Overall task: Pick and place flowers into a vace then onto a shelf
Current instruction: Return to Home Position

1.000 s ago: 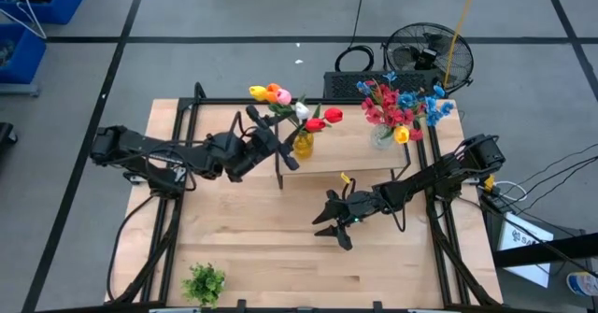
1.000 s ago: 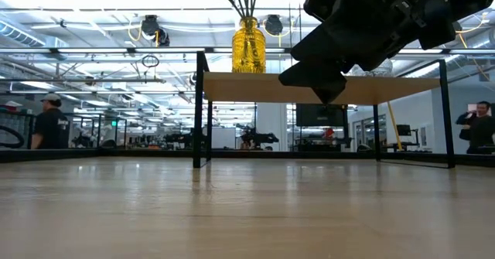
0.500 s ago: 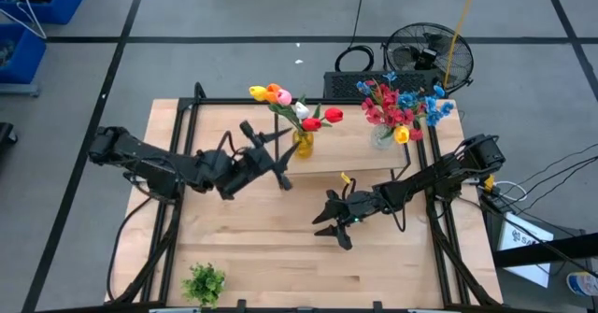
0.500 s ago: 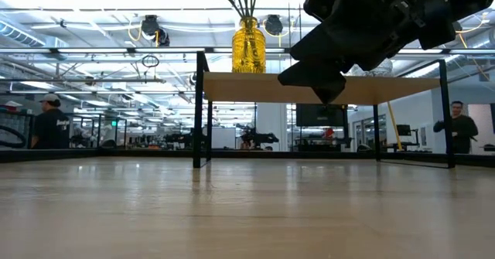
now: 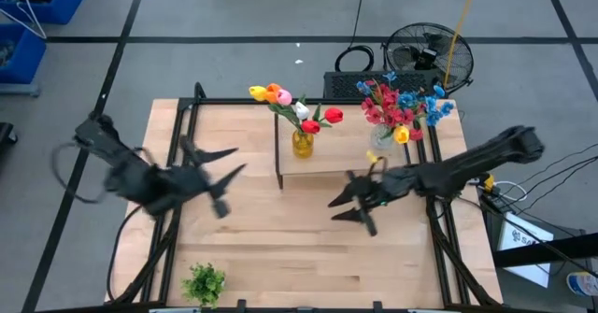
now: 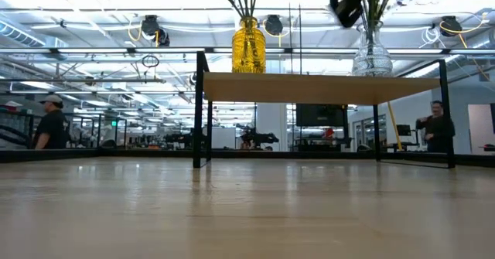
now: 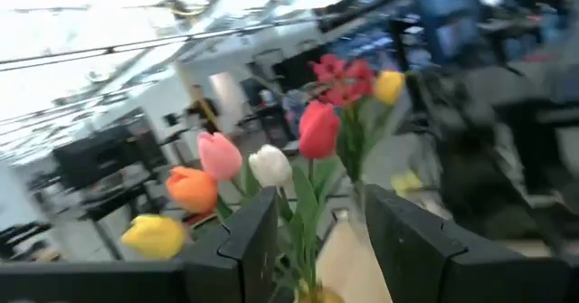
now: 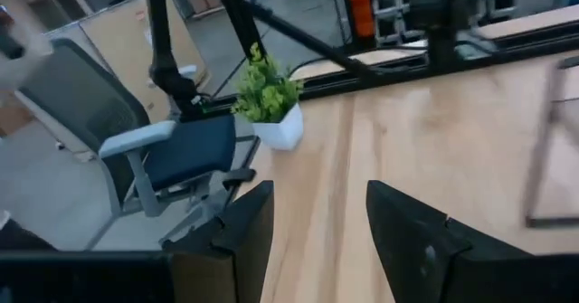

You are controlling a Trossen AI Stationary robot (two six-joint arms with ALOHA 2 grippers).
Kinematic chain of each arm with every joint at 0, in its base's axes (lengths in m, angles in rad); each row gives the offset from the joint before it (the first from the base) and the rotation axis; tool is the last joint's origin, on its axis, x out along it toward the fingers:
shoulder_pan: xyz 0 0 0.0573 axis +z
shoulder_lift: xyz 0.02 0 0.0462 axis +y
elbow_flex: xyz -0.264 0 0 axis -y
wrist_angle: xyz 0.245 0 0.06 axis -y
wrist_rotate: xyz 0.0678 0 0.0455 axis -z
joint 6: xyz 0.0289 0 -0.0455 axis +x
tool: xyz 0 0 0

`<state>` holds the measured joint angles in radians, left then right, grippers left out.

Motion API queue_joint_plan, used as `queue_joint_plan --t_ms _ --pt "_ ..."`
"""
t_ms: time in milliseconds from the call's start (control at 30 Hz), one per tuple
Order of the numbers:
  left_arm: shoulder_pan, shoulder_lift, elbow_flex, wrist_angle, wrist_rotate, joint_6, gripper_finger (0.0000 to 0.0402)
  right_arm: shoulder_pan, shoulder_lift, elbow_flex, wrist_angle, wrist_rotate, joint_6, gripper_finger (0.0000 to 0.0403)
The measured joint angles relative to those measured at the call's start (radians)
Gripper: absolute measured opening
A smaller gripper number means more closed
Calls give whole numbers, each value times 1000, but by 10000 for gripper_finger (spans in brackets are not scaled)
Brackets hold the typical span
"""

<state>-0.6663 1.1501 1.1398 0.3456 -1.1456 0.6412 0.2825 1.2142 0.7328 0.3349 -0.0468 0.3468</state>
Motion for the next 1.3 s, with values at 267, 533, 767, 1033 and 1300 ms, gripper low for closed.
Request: queue_joint_plan --t_ms 267,533,767,1033,1300 --pt "-211 -264 0 -530 -27 -278 172 1 -383 0 -328 18 48 169" --pt "-260 -372 -2 -590 -29 -480 173 15 -568 0 -361 -29 72 169" --pt "-321 -482 -4 -1177 53 -1076 173 77 -684 -94 -444 -4 -26 169" --pt "-365 -573 -197 -1340 -130 -1382 172 86 -921 -344 -324 20 -25 169" --pt "-446 -727 -480 -1170 -253 -1508 173 86 -1071 -552 -34 -115 -79 169"
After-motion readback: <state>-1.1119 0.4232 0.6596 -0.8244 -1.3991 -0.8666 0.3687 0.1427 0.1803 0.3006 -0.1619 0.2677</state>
